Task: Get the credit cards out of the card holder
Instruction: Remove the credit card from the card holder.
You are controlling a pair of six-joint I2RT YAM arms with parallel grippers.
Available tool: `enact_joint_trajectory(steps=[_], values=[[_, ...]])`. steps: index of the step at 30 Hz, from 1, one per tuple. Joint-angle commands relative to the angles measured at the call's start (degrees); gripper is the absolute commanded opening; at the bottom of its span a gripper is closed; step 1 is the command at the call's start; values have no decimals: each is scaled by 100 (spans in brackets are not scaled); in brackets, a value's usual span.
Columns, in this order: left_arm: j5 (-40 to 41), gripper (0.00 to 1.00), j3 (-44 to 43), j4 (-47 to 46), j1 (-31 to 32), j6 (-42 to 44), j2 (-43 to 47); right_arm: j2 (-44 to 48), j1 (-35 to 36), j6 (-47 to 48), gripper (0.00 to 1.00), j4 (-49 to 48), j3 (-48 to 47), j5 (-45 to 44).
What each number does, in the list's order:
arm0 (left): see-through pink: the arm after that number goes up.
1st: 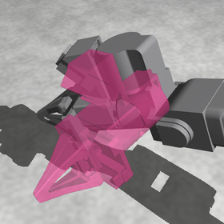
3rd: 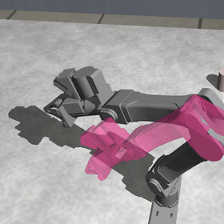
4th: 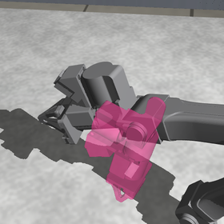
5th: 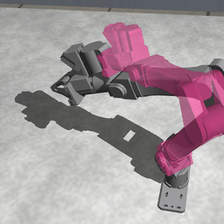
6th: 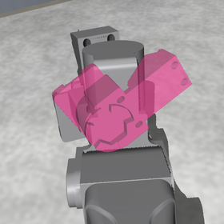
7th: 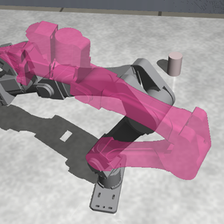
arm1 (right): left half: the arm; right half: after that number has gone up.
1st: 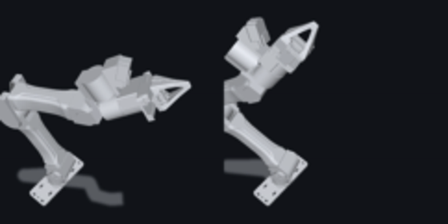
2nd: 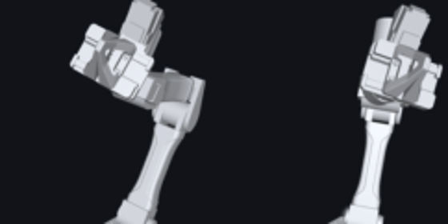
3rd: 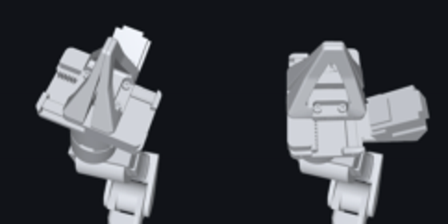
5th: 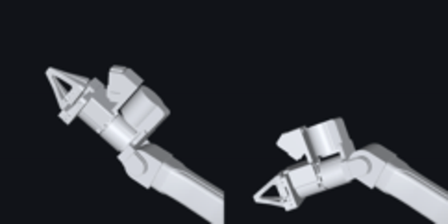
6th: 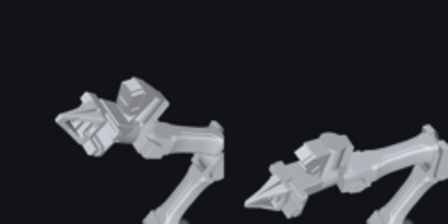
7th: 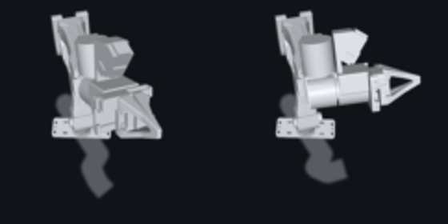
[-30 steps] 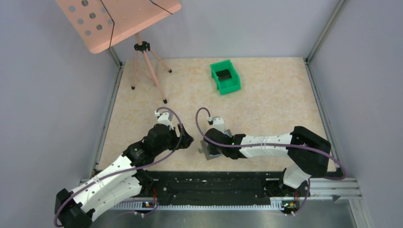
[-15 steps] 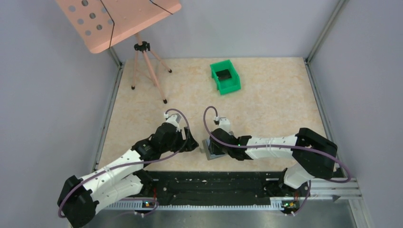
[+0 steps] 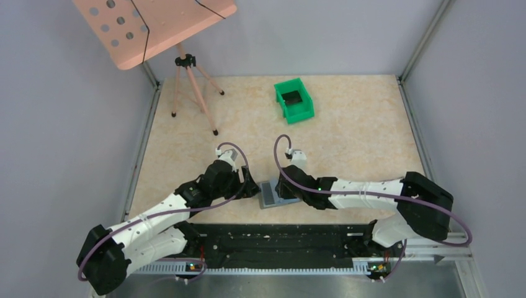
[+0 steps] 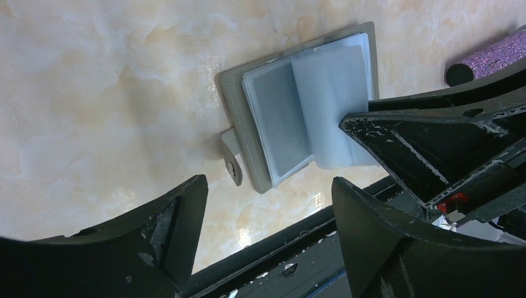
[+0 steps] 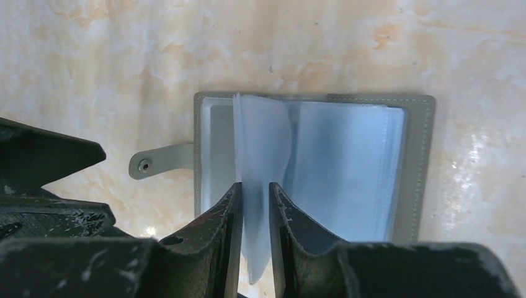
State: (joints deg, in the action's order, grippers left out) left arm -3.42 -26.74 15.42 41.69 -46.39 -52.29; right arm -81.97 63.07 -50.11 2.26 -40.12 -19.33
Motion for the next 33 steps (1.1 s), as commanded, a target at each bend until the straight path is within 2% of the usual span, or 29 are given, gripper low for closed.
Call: enact_joint_trajectory(steps=[1, 10, 19, 23, 28, 30, 33], values=[[-8, 78, 51, -220, -5, -38, 51, 386, -66, -30, 24, 427, 80, -507], [80, 76, -14, -132, -12, 4, -61, 796, -83, -272, 36, 1261, 46, -860], [283, 77, -167, 14, -11, 85, -54, 923, -142, -425, 37, 2592, -654, -1292], [289, 77, -127, 3, -12, 77, -51, 956, -124, -203, 36, 2261, -880, -812], [494, 74, -26, -35, -12, 54, 140, 1021, 6, 37, 33, 1029, -865, -41], [543, 73, 14, -70, -11, 51, 194, 907, 14, 10, 31, 423, -750, 290], [627, 72, 5, -4, -10, 33, 276, 482, 14, -103, 31, 332, -832, 261]])
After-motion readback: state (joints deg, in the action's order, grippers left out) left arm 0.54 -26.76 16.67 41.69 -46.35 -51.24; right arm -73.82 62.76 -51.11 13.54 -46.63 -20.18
